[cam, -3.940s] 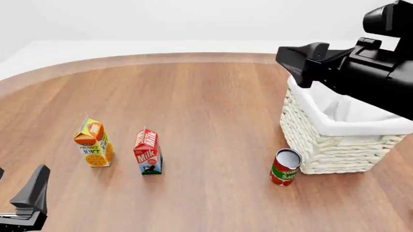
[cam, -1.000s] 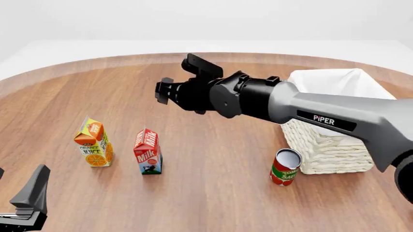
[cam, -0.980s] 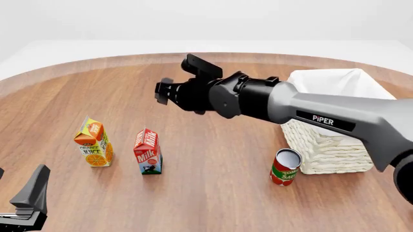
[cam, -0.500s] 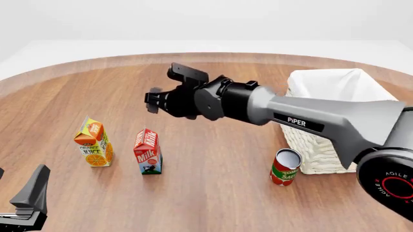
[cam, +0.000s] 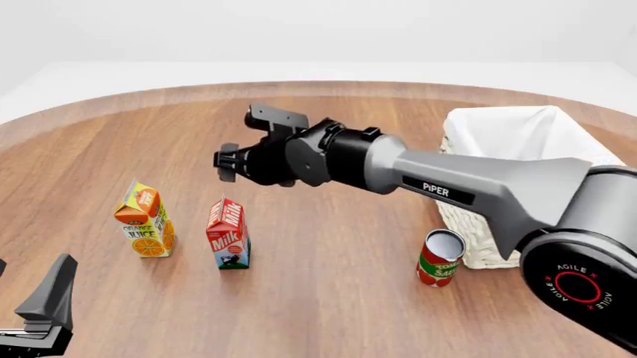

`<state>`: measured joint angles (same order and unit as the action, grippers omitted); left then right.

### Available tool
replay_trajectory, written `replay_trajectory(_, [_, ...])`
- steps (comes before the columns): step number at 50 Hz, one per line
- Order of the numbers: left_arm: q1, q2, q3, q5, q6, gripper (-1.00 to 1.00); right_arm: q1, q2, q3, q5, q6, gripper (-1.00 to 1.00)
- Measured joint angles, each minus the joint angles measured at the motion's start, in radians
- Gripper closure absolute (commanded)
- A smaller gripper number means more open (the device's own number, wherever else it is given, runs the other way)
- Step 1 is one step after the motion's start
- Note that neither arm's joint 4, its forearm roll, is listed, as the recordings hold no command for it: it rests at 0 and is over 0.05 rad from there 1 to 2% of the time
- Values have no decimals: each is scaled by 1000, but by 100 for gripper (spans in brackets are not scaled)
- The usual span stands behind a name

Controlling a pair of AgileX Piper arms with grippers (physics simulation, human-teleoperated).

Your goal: Pick the milk and place it in the basket.

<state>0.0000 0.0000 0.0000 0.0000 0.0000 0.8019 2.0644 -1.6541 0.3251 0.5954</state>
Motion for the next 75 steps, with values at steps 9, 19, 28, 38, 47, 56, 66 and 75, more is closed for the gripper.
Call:
replay_trajectory(9, [0, 0, 0, 0, 0, -100, 7, 6, 9, -10, 11, -100])
replay_trajectory(19, [0, 0, 0, 0, 0, -100, 12, 12, 25, -24, 28, -100])
replay_trajectory(28, [0, 0, 0, 0, 0, -100, 14, 12, 39, -34, 38, -100])
replay_trajectory(38, [0, 0, 0, 0, 0, -100, 15, 11, 54, -47, 48, -100])
replay_trajectory(47, [0, 0, 0, 0, 0, -100, 18, 16, 62, -55, 57, -100])
replay_trajectory(56, [0, 0, 0, 0, 0, -100, 22, 22, 66, -61, 66, -100])
replay_trajectory(66, [0, 0, 0, 0, 0, -100, 28, 31, 63, -65, 73, -100])
replay_trajectory(75, [0, 0, 0, 0, 0, -100, 32, 38, 60, -69, 80, -100])
